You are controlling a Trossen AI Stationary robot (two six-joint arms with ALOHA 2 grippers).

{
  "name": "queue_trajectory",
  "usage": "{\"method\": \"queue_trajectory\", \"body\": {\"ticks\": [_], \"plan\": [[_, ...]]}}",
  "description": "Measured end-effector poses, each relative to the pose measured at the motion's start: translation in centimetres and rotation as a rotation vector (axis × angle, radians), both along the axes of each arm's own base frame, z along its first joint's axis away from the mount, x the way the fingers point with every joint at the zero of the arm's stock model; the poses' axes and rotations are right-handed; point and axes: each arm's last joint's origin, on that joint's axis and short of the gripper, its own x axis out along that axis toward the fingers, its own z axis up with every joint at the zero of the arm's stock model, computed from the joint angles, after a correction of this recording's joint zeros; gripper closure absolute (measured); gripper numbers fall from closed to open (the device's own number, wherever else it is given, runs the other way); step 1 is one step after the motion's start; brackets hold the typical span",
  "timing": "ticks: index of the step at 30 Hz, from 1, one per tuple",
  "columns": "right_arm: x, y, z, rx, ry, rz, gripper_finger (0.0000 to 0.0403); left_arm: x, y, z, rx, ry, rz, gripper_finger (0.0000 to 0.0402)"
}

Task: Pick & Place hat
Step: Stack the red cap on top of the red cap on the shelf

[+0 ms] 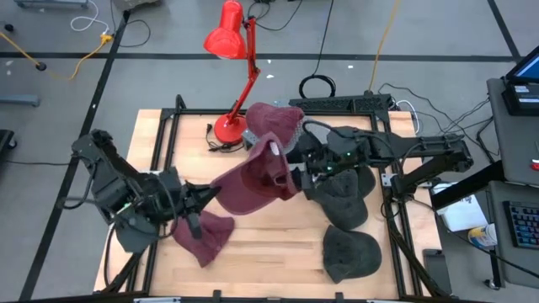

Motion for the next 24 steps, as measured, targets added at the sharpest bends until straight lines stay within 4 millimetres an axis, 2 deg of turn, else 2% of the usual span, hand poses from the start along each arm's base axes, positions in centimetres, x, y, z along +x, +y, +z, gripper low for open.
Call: {"method": "queue_trajectory", "body": {"ticks": [8, 13, 21, 24], "plan": [[2.0, 0.8, 0.1, 0.02, -0.133, 0.013, 0.019, 1.9, 1.1, 1.6, 0.078, -0.021, -0.047, 0.0392], [2.0, 0.8, -0.4, -0.009, -0.085, 0.022, 0.019, 2.1, 1.2, 1.6, 0.118, 0.001, -0.064, 0.0392], [-1.0, 0.4, 1.6, -0.022, -0.11, -0.003, 0.019, 2.1, 1.3, 1.7, 0.13, 0.004, -0.065, 0.0392], [-2.7, 0.1, 2.3, -0.049, -0.095, 0.0, 0.019, 2.1, 1.2, 1.7, 0.144, 0.01, -0.072, 0.0392]]}}
